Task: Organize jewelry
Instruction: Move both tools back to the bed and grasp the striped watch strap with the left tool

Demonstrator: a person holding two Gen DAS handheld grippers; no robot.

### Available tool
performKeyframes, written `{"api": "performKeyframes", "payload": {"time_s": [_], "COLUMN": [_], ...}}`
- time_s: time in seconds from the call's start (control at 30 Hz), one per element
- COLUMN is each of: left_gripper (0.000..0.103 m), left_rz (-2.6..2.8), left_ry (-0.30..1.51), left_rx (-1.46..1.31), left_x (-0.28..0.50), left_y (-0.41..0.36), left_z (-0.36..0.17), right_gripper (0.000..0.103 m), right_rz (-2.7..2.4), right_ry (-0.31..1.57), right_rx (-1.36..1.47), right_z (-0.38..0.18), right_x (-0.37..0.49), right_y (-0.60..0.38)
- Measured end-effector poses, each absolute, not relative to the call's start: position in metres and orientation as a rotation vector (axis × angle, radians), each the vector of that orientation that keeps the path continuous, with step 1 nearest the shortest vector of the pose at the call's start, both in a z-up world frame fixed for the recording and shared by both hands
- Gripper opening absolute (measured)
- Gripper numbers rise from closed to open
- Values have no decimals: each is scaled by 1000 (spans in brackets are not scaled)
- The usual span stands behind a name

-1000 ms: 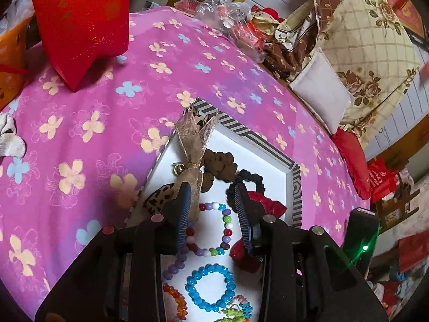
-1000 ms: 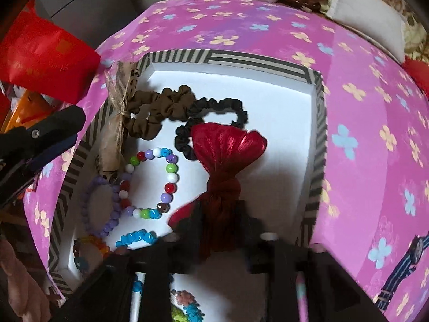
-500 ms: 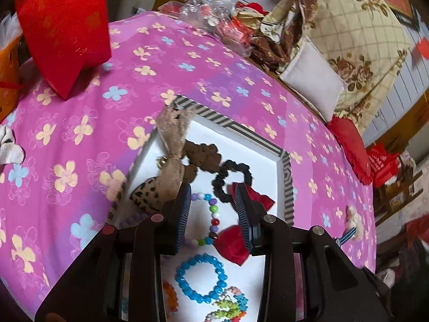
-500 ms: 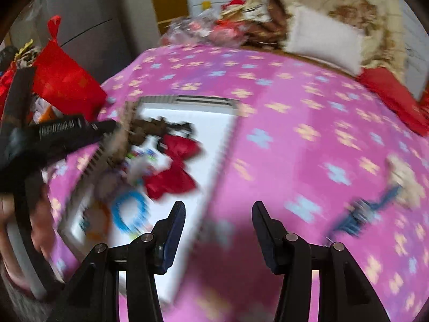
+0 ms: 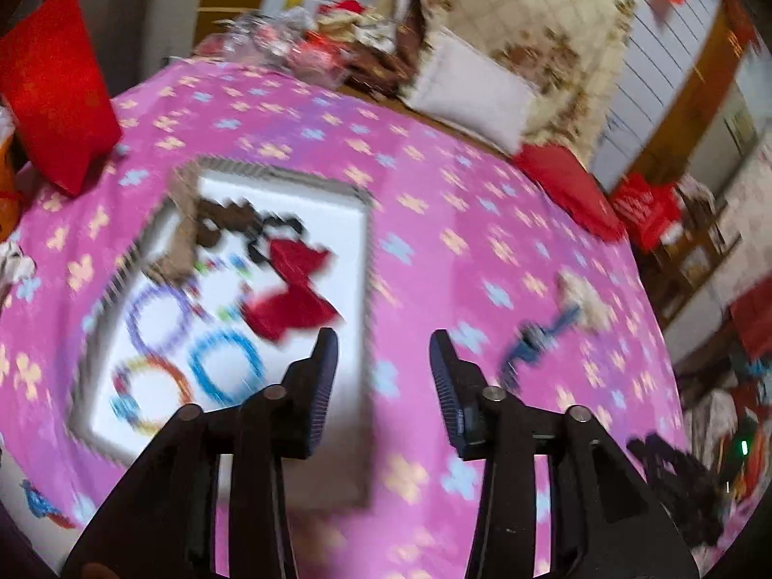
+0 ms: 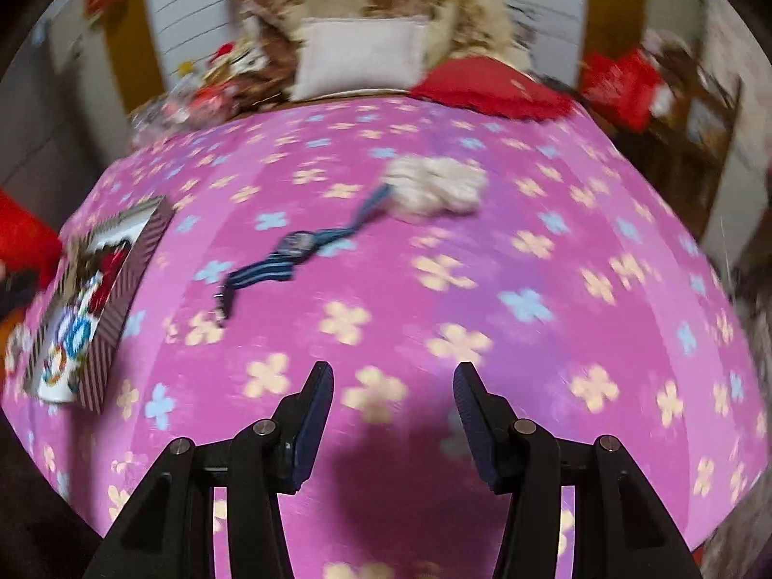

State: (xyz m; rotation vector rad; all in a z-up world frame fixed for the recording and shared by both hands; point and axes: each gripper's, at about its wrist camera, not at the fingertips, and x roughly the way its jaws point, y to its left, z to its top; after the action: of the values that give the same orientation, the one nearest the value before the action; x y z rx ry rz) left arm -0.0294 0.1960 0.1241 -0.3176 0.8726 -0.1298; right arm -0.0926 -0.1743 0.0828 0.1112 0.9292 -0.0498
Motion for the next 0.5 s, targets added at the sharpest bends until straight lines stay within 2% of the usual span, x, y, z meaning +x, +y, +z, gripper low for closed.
{"api": "performKeyframes", "payload": {"time_s": [0.27, 0.5], "left_gripper": [43, 43], "left_rz": [-200, -226], "left_ry": [968, 1037], "left_rx": [-166, -26], "left_x": [-31, 28], "left_y": [105, 32], "left_z": [119, 79], "right_gripper": [50, 50], "right_rz": [-5, 22], "right_ry": [911, 905], "right_rx": [242, 267], "right_z": [50, 29], "right_x": [-110, -116], "right_y": [-222, -243]}}
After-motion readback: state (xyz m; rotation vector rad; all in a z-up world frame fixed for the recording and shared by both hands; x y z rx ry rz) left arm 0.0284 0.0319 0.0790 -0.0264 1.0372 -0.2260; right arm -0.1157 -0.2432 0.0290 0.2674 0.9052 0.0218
